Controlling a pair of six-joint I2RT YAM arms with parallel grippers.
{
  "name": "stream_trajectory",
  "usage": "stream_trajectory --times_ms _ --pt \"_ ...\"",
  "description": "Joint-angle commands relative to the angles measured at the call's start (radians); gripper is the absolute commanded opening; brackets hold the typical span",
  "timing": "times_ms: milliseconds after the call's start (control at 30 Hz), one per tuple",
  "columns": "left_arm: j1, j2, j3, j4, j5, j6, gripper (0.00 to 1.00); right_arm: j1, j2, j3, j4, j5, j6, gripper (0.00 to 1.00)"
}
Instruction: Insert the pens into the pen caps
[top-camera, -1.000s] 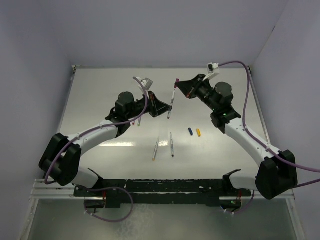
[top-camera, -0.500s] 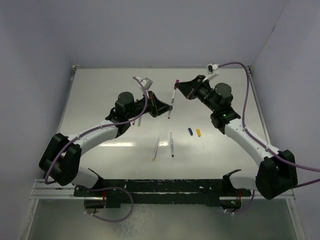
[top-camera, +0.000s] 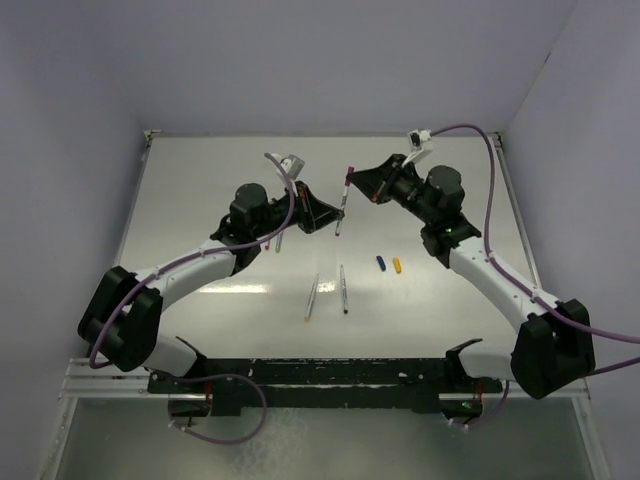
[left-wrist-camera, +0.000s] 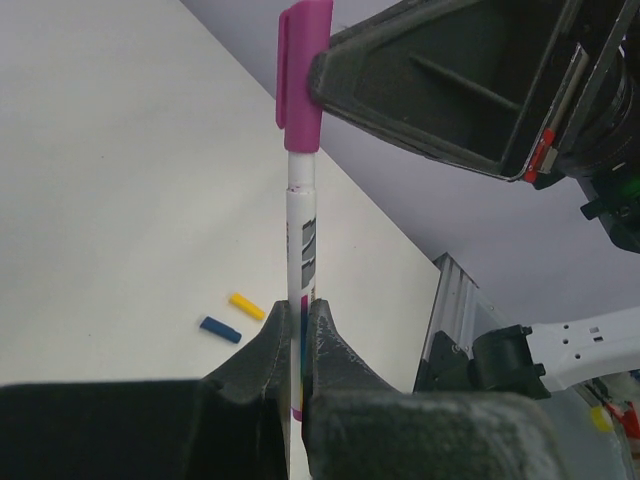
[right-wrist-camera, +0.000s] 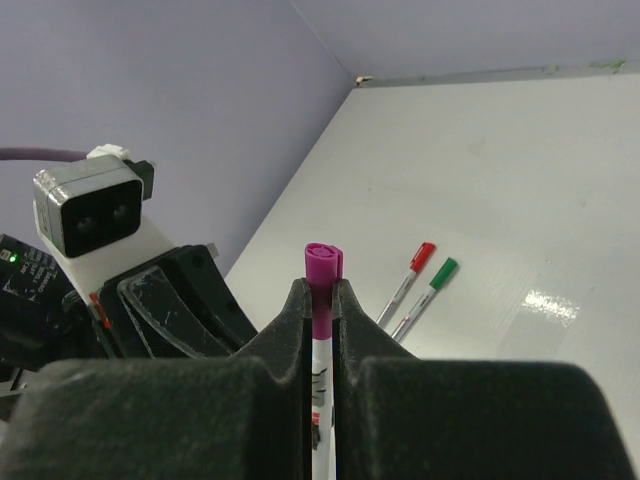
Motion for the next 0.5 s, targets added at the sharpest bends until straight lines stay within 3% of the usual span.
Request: stream_trajectory --times_ms 0,467 --pt "0.008 -0.027 0.036 0.055 -0.023 0.010 0.00 0.004 -0.006 0.017 -0.029 -0.062 0.001 0.00" --pt "0.029 -0.032 0.021 0.165 -0.043 -0.037 0.00 0.005 0.089 0.037 -0.082 -0.274 -0.002 0.00"
